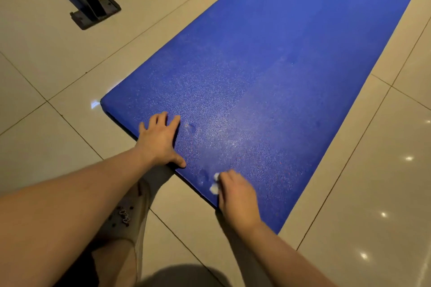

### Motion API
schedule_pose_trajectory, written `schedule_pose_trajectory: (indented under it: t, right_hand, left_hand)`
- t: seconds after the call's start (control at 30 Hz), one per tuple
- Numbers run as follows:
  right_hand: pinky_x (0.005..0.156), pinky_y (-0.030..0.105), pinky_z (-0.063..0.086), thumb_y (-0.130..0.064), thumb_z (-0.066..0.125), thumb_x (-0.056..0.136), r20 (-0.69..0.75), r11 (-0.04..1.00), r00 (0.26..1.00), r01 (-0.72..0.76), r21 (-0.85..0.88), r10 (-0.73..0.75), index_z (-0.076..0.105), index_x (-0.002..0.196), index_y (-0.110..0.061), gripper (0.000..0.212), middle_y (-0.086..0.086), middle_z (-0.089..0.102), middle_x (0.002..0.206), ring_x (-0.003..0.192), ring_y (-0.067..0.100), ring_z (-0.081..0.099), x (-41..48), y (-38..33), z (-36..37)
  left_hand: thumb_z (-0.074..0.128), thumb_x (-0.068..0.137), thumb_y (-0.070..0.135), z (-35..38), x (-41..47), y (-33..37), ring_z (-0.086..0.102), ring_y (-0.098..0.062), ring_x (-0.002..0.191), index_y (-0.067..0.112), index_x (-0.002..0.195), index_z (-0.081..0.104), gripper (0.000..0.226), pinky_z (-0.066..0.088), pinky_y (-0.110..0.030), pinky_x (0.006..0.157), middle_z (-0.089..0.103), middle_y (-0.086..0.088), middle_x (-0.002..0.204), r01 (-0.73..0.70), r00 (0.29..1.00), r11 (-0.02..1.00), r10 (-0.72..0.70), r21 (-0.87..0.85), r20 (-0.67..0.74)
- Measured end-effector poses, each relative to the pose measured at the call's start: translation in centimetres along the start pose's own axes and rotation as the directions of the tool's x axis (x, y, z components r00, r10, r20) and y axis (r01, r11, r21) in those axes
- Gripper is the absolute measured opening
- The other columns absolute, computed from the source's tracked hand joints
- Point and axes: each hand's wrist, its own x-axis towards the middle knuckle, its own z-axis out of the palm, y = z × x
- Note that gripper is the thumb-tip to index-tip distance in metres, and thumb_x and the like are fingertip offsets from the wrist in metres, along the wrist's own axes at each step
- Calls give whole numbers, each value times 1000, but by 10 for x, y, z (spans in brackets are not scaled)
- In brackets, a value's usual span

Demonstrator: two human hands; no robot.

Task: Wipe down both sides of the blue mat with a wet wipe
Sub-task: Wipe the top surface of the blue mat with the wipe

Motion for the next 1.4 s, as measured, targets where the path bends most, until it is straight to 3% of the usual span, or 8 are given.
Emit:
schedule_pose_trajectory:
  t: [0.17, 0.43, 0.73, 0.93, 1.03, 1.17, 1.3, 1.4]
  right_hand:
    - [56, 35, 46, -17, 79, 69, 107, 926, 944, 328, -185, -313, 58, 90, -22, 30, 2, 57, 81, 70, 28, 59, 33, 36, -20]
    - [59, 39, 45, -17, 65, 89, -143, 960, 964, -245, -138, 226, 56, 98, -15, 13, 10, 64, 95, 79, 37, 62, 94, 64, -39]
    - [60, 32, 45, -23, 78, 65, 185, 907, 908, 401, -132, -375, 63, 91, -26, 30, -3, 59, 80, 71, 23, 61, 49, 2, -8]
    - [61, 36, 44, -17, 70, 82, -92, 960, 987, -147, -238, 128, 65, 98, -17, 17, 9, 64, 92, 81, 37, 64, 118, 90, -62]
    - [60, 37, 44, -14, 64, 87, -133, 960, 970, -223, -169, 202, 66, 97, -14, 10, 12, 63, 90, 79, 38, 63, 107, 60, -48]
    - [58, 36, 48, -28, 72, 87, 3, 999, 999, 51, -9, -51, 68, 99, -20, 15, 4, 60, 82, 69, 28, 61, 54, -8, -7]
    - [60, 33, 45, -35, 78, 83, 162, 883, 880, 463, -83, -446, 66, 92, -23, 19, -1, 56, 80, 71, 23, 60, 64, -7, -8]
    - [59, 30, 46, -25, 85, 71, 63, 925, 941, 338, -174, -332, 69, 87, -24, 23, 0, 61, 80, 70, 26, 63, 110, 32, -33]
  left_hand:
    - [92, 43, 67, 9, 6, 10, -14, -38, 153, 28, 160, -7, 159, 19, -72, 115, -14, -13, 167, 137, 984, 988, -127, -74, 123]
    - [94, 47, 61, 6, 12, 18, -15, -43, 152, 21, 159, -9, 158, 21, -71, 115, -17, -20, 165, 169, 974, 985, -163, -22, 158]
    - [93, 45, 65, 5, 14, 27, -2, -49, 151, 11, 159, -6, 161, 34, -60, 113, -7, -29, 164, 159, 976, 983, -171, 92, 135]
    - [89, 50, 69, 5, 12, 24, -4, -48, 152, 13, 159, -7, 155, 29, -59, 116, -9, -26, 165, 134, 979, 987, -146, 90, 140]
    - [90, 50, 69, 4, 12, 24, -4, -49, 151, 13, 159, -7, 156, 29, -59, 116, -8, -26, 164, 138, 979, 986, -150, 94, 138]
    - [90, 46, 69, 4, 11, 24, -4, -48, 152, 12, 159, -6, 159, 31, -59, 115, -7, -27, 164, 140, 979, 987, -150, 85, 134]
    - [90, 47, 70, 5, 10, 23, -3, -47, 152, 13, 159, -6, 158, 30, -59, 115, -7, -27, 164, 137, 982, 988, -145, 77, 118]
    - [89, 51, 69, 7, 11, 21, -5, -48, 152, 13, 159, -7, 155, 27, -59, 116, -8, -26, 165, 134, 983, 989, -142, 68, 119]
